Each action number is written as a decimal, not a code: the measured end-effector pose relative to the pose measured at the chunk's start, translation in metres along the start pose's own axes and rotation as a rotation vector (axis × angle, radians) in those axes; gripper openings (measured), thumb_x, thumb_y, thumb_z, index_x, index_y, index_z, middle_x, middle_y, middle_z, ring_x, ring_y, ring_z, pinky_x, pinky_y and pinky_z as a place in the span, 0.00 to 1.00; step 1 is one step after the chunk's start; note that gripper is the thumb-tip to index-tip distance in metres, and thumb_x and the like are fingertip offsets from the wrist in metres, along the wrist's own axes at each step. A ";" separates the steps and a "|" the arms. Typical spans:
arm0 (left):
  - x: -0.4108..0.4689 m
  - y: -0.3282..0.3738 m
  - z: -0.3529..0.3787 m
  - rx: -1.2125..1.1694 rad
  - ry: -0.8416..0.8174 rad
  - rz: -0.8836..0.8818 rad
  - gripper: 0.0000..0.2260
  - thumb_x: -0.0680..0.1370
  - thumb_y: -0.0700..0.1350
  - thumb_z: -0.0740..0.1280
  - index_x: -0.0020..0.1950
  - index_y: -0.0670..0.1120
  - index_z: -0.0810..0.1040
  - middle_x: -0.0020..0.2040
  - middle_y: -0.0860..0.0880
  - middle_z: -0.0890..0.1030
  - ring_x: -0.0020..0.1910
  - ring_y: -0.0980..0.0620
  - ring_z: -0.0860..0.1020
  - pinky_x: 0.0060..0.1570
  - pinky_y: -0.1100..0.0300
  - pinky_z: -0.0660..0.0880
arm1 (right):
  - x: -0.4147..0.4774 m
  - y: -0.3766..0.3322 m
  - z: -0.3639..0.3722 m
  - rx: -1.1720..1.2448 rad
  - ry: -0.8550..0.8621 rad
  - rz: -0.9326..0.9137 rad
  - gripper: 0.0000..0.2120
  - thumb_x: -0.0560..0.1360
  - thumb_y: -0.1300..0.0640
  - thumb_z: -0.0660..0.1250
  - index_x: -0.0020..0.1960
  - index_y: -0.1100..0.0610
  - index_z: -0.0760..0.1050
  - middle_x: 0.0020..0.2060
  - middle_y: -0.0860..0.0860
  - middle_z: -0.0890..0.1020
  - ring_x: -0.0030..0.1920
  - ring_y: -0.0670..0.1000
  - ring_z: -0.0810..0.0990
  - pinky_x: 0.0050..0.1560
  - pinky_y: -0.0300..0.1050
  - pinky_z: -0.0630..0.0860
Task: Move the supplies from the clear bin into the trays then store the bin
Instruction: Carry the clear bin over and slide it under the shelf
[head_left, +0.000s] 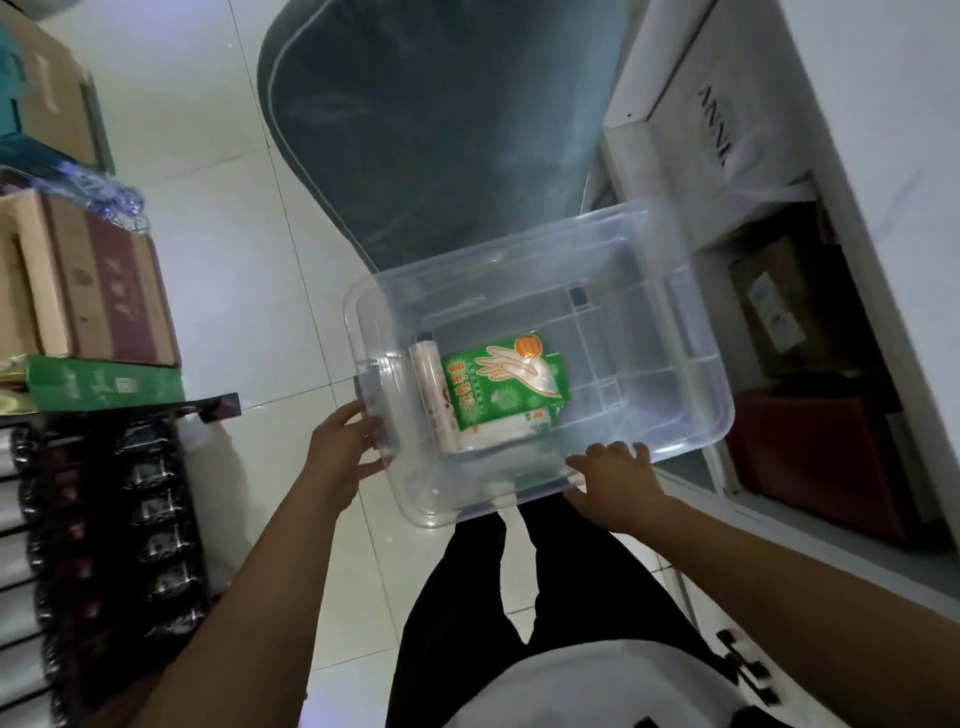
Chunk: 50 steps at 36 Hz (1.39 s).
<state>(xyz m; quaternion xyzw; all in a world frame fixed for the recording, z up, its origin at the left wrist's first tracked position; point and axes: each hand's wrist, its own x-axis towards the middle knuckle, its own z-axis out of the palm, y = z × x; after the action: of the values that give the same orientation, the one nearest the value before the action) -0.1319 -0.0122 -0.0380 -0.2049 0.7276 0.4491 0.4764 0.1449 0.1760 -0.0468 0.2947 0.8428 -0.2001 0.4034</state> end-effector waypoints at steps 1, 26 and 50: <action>-0.006 0.001 -0.004 -0.015 0.005 0.002 0.22 0.74 0.34 0.71 0.67 0.48 0.78 0.54 0.43 0.84 0.52 0.42 0.83 0.42 0.46 0.82 | 0.000 0.002 -0.007 0.019 -0.041 -0.013 0.22 0.75 0.39 0.59 0.67 0.44 0.73 0.63 0.51 0.77 0.64 0.58 0.73 0.67 0.57 0.61; -0.108 0.018 -0.074 0.107 0.238 0.084 0.15 0.78 0.36 0.65 0.52 0.57 0.80 0.46 0.50 0.87 0.48 0.49 0.82 0.46 0.48 0.78 | 0.110 0.061 -0.087 1.192 0.166 0.403 0.28 0.76 0.40 0.63 0.58 0.65 0.78 0.56 0.65 0.81 0.52 0.62 0.81 0.57 0.53 0.76; -0.050 0.011 -0.088 0.598 -0.439 0.175 0.13 0.77 0.36 0.60 0.55 0.48 0.79 0.44 0.45 0.80 0.43 0.46 0.78 0.55 0.48 0.74 | -0.249 -0.047 0.138 1.981 0.524 0.857 0.24 0.74 0.34 0.60 0.49 0.55 0.77 0.45 0.57 0.79 0.45 0.56 0.77 0.49 0.50 0.74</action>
<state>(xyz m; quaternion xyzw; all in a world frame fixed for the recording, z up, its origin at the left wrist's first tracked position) -0.1615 -0.0883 0.0234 0.1070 0.7218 0.2891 0.6196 0.3166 -0.0223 0.0745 0.7870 0.1978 -0.5606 -0.1652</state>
